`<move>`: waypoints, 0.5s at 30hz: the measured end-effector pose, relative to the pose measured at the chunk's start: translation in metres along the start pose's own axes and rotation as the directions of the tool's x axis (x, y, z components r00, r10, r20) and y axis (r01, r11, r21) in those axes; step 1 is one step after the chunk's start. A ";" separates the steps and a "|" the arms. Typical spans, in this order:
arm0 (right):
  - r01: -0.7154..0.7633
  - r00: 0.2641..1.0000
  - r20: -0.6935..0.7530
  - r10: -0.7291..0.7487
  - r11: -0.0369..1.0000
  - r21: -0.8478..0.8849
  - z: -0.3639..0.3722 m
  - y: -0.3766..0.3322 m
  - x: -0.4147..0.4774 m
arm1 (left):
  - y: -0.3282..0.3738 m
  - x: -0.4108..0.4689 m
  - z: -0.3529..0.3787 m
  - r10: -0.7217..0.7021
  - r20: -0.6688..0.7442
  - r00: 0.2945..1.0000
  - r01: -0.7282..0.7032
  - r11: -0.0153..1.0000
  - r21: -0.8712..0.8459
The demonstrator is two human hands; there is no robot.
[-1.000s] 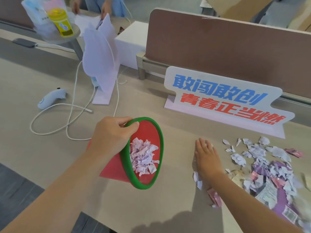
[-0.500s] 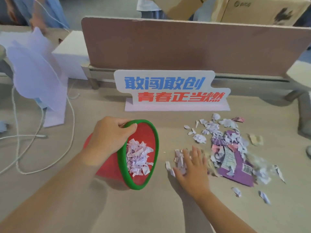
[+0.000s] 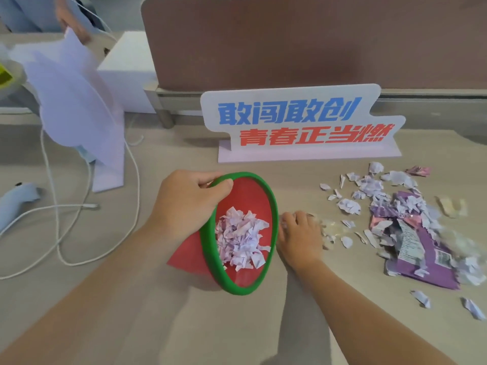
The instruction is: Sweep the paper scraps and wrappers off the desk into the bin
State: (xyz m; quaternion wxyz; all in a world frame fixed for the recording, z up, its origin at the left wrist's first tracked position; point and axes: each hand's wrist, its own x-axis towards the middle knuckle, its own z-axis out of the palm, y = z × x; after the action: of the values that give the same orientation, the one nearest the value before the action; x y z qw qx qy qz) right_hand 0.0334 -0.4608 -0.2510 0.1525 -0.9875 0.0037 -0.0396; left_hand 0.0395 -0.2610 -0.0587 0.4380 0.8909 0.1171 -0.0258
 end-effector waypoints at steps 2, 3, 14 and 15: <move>0.158 0.987 0.025 -0.157 0.986 -0.058 0.001 0.006 0.007 | -0.002 0.000 -0.001 -0.002 -0.007 1.000 0.002 1.000 -0.009; 0.182 0.981 0.086 -0.175 0.980 -0.083 -0.002 0.007 0.009 | -0.002 -0.001 -0.001 -0.001 -0.005 1.000 0.001 1.000 -0.011; -0.204 0.979 0.081 0.187 0.910 0.361 -0.080 -0.022 0.017 | 0.001 -0.003 -0.003 0.001 0.005 1.000 -0.001 1.000 -0.016; -0.145 0.989 0.028 0.147 0.900 0.411 -0.094 -0.034 0.009 | 0.000 -0.003 -0.003 0.002 0.008 1.000 -0.001 1.000 -0.013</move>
State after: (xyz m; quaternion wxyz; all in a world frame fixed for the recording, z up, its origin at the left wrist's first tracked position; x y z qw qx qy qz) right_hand 0.0346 -0.4572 -0.1508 0.3597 -0.9300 0.0696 -0.0297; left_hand 0.0365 -0.2593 -0.0568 0.4443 0.8880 0.1148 -0.0284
